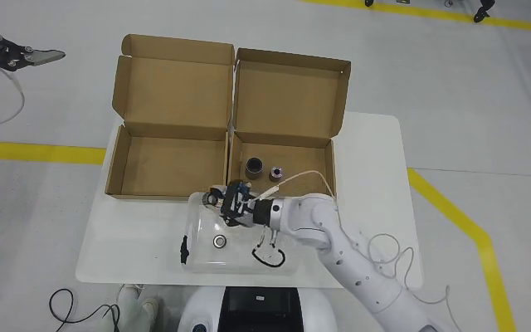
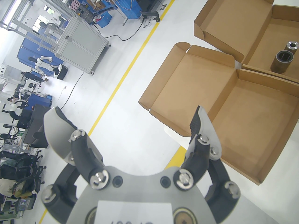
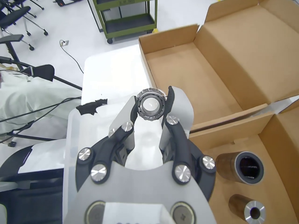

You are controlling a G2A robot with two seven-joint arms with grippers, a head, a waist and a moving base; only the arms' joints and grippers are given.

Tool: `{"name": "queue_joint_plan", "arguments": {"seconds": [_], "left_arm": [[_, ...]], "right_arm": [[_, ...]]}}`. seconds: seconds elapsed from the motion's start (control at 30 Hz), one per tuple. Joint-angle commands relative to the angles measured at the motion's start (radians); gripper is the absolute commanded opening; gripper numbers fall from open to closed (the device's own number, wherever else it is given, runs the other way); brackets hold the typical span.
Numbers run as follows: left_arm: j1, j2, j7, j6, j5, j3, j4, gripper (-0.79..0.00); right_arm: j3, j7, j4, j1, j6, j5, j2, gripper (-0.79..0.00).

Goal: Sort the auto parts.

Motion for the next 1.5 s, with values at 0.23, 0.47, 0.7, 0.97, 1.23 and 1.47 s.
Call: {"name": "queue_joint_plan", "arguments": {"seconds": [0.23, 0.47, 0.7, 0.97, 1.23, 1.47], "left_arm": [[0.0, 0.0, 0.0, 0.0, 0.0, 0.0, 0.0, 0.0], [0.0, 0.0, 0.0, 0.0, 0.0, 0.0, 0.0, 0.0], [0.0, 0.0, 0.0, 0.0, 0.0, 0.0, 0.0, 0.0], [0.0, 0.0, 0.0, 0.0, 0.0, 0.0, 0.0, 0.0], [0.0, 0.0, 0.0, 0.0, 0.0, 0.0, 0.0, 0.0], [0.0, 0.0, 0.0, 0.0, 0.0, 0.0, 0.0, 0.0]], "right_arm": [[0.038, -0.068, -0.011, 0.084, -0.035, 0.006, -0.001, -0.785], [0.065, -0.08, -0.045, 0.135, -0.035, 0.007, -0.001, -0.785], [0.105, -0.137, -0.085, 0.183, -0.037, 0.0, 0.0, -0.785], [0.159, -0.142, -0.13, 0.222, -0.029, 0.066, 0.002, -0.785], [0.178, -0.153, -0.124, 0.284, -0.031, 0.09, -0.001, -0.785], [0.214, -0.172, -0.092, 0.349, -0.046, 0.106, -0.001, -0.785]]}}
